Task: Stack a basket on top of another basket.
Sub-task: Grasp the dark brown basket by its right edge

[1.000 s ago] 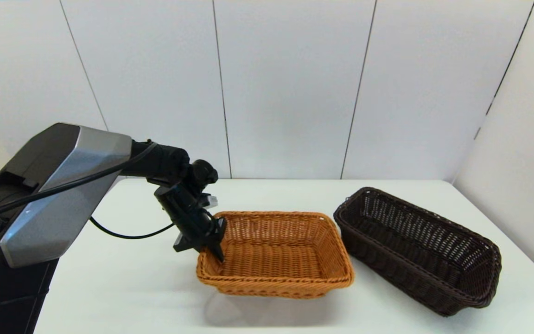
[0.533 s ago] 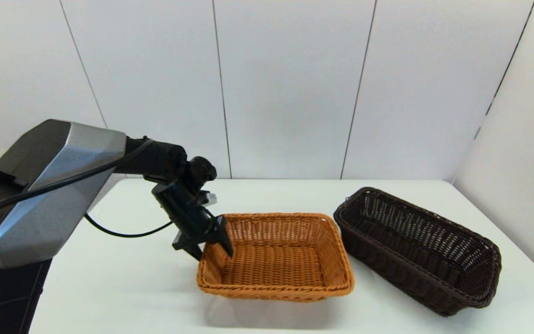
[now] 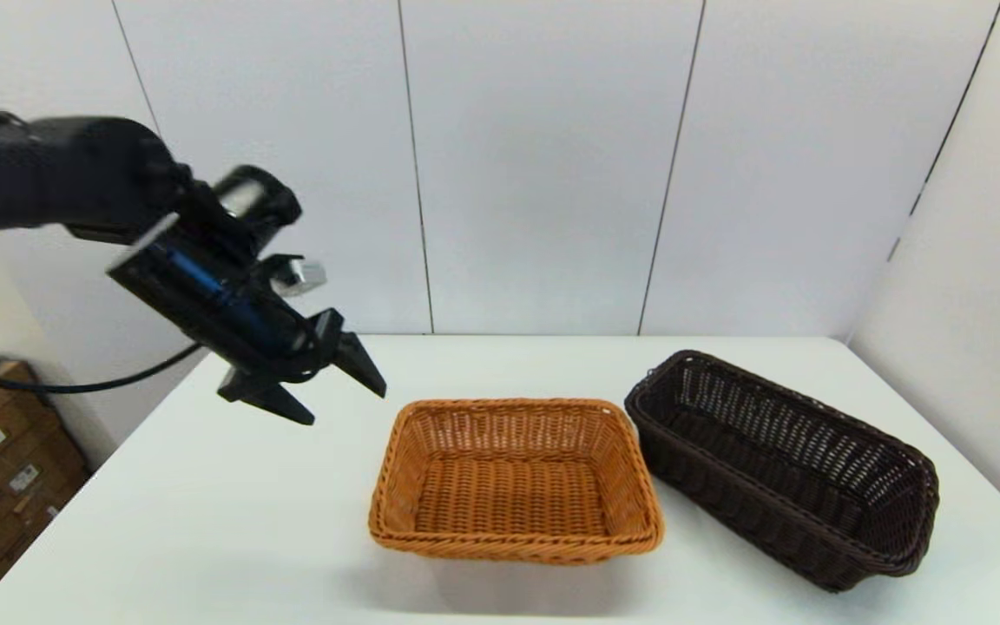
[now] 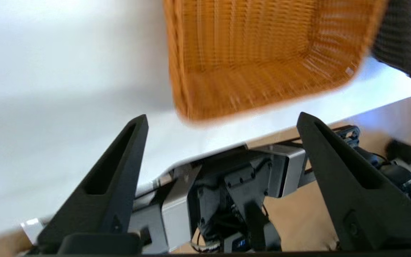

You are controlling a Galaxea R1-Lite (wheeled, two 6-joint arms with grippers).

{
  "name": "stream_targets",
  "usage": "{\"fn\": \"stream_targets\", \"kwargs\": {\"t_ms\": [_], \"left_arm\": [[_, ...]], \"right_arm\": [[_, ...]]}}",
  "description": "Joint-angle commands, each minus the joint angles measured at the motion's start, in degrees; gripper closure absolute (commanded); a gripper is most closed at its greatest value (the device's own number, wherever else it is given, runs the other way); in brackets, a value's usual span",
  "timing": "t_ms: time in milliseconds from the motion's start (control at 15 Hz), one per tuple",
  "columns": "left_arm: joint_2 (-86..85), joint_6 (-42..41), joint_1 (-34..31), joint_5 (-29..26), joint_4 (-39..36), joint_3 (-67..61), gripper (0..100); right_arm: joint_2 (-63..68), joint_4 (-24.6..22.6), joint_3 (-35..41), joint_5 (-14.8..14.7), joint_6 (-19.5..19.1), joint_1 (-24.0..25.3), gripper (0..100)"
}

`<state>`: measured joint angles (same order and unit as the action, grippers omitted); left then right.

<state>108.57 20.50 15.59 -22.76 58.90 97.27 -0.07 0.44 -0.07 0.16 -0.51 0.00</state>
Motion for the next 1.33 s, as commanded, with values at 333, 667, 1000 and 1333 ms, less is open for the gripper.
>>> {"fn": "stream_targets", "kwargs": {"t_ms": [333, 667, 1000, 1333], "left_arm": [[-47.3, -0.3, -0.6, 21.0, 6.2, -25.6, 0], [-68.5, -0.7, -2.2, 24.5, 6.3, -42.6, 0], [-84.1, -9.4, -11.3, 24.3, 6.5, -52.1, 0], [-93.3, -14.4, -13.7, 24.2, 4.4, -59.9, 0]], "right_arm": [[0.0, 0.0, 0.0, 0.0, 0.0, 0.0, 0], [0.0, 0.0, 0.0, 0.0, 0.0, 0.0, 0], [0.0, 0.0, 0.1, 0.0, 0.0, 0.0, 0], [0.0, 0.0, 0.0, 0.0, 0.0, 0.0, 0]]}}
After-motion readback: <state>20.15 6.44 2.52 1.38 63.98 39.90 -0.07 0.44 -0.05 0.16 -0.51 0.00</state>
